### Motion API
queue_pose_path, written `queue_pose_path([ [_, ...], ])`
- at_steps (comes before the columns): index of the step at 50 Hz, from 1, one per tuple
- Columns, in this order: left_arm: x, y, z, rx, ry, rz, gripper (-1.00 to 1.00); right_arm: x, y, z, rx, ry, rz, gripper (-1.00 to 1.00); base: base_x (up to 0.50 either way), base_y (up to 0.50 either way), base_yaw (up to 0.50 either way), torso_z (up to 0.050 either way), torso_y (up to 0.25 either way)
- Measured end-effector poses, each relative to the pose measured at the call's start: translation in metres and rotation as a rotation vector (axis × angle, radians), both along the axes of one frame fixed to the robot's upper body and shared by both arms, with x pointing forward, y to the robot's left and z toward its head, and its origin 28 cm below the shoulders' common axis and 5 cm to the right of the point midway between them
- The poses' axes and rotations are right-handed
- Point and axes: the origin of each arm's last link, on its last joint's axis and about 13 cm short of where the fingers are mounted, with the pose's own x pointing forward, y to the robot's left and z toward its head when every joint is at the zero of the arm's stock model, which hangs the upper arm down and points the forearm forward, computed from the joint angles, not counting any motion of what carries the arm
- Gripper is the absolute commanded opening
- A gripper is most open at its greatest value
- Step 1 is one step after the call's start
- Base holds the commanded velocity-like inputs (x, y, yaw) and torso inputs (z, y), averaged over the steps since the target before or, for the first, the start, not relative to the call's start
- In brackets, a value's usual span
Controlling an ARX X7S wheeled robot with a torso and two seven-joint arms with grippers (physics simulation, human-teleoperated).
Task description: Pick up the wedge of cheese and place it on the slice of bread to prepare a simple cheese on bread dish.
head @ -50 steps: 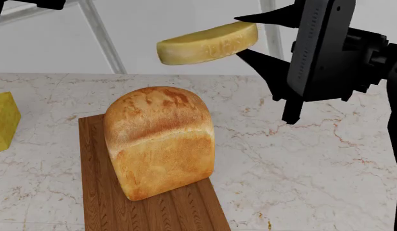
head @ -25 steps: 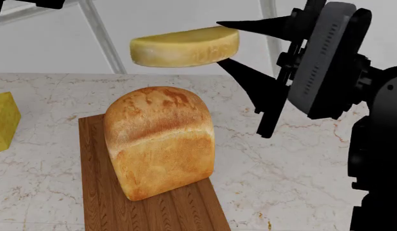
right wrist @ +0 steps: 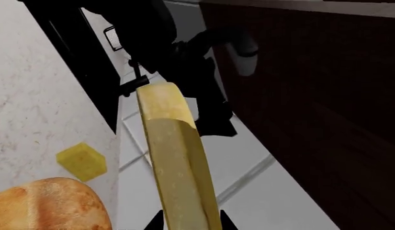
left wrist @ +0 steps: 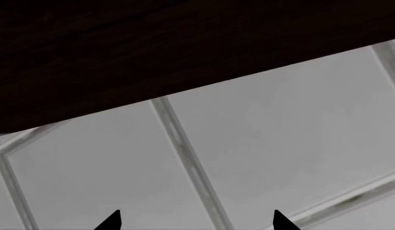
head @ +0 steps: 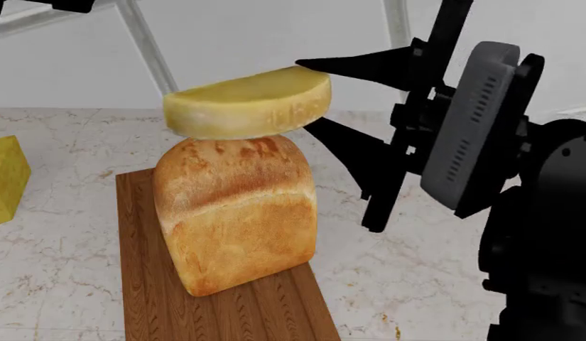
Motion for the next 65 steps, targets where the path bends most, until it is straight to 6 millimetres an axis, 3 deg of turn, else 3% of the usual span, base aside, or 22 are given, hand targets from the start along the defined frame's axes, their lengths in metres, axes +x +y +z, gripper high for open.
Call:
queue_pose_path([
  [26,0.001,0.0,-0.001,0.0,0.004,-0.001,1.0,0.007,0.013,-0.01,-0.024,0.05,-0.085,-1.0,0.0,0.0,0.0,0.0,0.0],
  [42,0.0,0.0,0.0,0.0,0.002,0.0,1.0,-0.001,0.021,-0.011,-0.077,-0.046,-0.173,-1.0,0.0,0.0,0.0,0.0,0.0],
  [65,0.001,0.0,-0.001,0.002,0.006,0.001,1.0,0.001,0.025,-0.032,-0.078,-0.072,-0.276,-1.0,0.0,0.0,0.0,0.0,0.0],
])
